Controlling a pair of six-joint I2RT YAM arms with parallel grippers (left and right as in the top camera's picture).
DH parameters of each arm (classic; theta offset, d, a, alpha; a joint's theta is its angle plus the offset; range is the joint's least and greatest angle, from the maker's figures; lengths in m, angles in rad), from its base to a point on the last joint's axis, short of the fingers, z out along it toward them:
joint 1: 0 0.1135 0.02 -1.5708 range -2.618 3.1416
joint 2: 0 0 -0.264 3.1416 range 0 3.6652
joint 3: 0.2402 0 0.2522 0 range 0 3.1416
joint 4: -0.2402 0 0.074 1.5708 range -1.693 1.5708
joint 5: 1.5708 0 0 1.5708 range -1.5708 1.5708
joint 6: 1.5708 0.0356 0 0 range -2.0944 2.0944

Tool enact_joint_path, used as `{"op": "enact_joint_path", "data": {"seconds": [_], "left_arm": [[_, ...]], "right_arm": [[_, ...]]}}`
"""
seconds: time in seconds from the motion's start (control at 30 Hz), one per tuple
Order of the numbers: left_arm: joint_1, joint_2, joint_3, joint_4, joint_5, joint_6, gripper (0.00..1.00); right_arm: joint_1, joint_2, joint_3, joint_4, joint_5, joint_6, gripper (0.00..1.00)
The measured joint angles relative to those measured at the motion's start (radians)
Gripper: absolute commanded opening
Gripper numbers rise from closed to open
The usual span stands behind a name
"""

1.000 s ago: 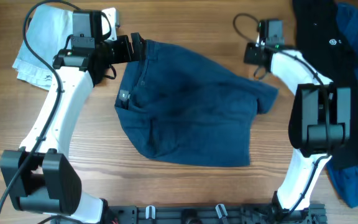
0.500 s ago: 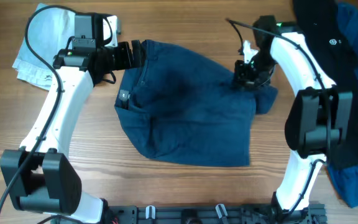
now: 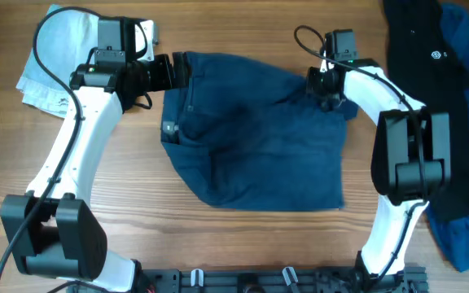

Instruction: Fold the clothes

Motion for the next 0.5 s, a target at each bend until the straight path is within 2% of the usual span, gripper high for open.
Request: {"op": "enact_joint_path", "data": {"seconds": [0.17, 0.2, 0.23, 0.27, 0.3, 0.33, 0.4, 0.5], "left_arm": [[0.000, 0.000, 0.000, 0.005, 0.000, 0.000, 1.00], [0.000, 0.000, 0.000, 0.008, 0.000, 0.000, 1.00], [0.000, 0.000, 0.000, 0.009, 0.000, 0.000, 1.00], [0.000, 0.000, 0.000, 0.010, 0.000, 0.000, 1.00], [0.000, 0.000, 0.000, 0.011, 0.000, 0.000, 1.00], [0.000, 0.000, 0.000, 0.010, 0.000, 0.000, 1.00], [0.000, 0.001, 0.000, 0.011, 0.000, 0.000, 1.00], [0.000, 0.002, 0.000, -0.004, 0.001, -0.001, 1.00]], "right_arm": [[-0.006, 0.059, 0.009, 0.240, 0.004, -0.001, 0.28], [-0.012, 0.068, 0.025, 0.243, 0.002, 0.000, 0.33], [-0.019, 0.082, 0.053, 0.225, -0.005, -0.001, 0.42], [-0.034, 0.099, 0.108, 0.161, -0.014, -0.002, 0.66], [-0.054, 0.110, 0.183, 0.068, -0.025, -0.007, 0.95], [-0.073, 0.116, 0.268, -0.060, -0.044, -0.017, 0.99], [-0.108, 0.107, 0.497, -0.354, -0.089, -0.036, 0.99], [-0.126, 0.033, 0.670, -0.686, -0.131, -0.079, 1.00]]}}
